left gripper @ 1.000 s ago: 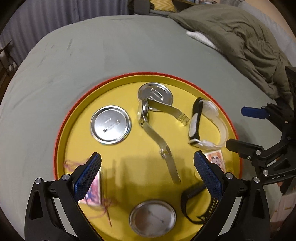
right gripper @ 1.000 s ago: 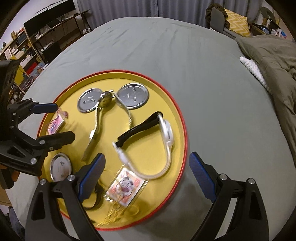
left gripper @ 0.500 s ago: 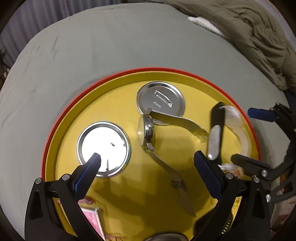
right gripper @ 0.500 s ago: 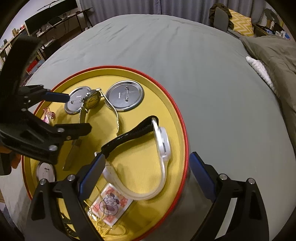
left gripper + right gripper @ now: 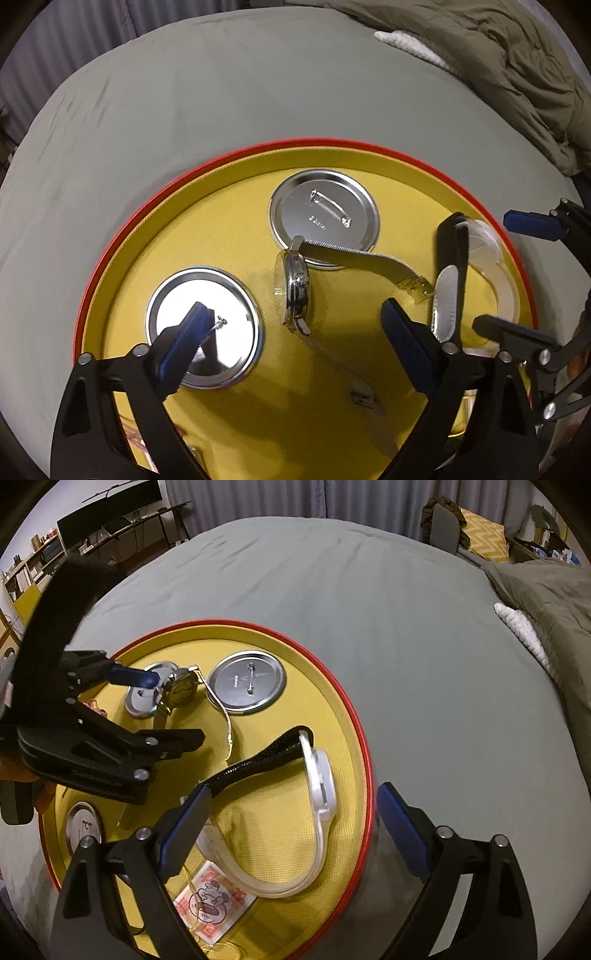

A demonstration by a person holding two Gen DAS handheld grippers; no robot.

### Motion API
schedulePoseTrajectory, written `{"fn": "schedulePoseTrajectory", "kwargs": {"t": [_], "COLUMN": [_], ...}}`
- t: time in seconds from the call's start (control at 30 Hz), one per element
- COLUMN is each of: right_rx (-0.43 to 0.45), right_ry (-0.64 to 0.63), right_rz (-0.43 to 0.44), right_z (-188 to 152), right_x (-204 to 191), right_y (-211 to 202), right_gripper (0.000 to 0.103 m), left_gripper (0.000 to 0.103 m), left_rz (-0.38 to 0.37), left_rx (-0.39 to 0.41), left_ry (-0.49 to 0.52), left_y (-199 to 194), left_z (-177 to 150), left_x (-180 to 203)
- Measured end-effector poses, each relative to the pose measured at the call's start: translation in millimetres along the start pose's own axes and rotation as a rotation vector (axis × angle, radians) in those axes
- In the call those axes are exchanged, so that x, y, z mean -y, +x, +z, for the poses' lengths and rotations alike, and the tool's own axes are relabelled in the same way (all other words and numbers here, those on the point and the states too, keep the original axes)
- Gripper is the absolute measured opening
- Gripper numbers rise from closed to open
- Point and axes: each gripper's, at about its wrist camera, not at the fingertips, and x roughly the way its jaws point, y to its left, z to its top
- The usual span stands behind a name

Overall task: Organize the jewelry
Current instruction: 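Close the left tool on the silver mesh watch while the right tool grips the white watch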

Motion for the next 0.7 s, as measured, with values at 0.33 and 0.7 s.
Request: {"fn": "schedulePoseTrajectory", "kwargs": {"t": [0.33, 0.7], "right_rx": [-0.04, -0.037], "right_ry": [-0.011, 0.005], "right_rz": [-0.006, -0.013], "right_z": [-3.5, -9.1], "right_x": [-3.8, -1.0], "right_y": [11.3, 16.4], "right_gripper": [0.063, 0.04], "left_gripper": [0.076, 0.046], "left_rz": [0.019, 0.049], "left_rx": [0.008, 0.022], "left_ry": [0.018, 0.047], "left_y": [1.5, -1.2], "left_z": [4.2, 6.8], "left_x": [8.8, 10.3]}}
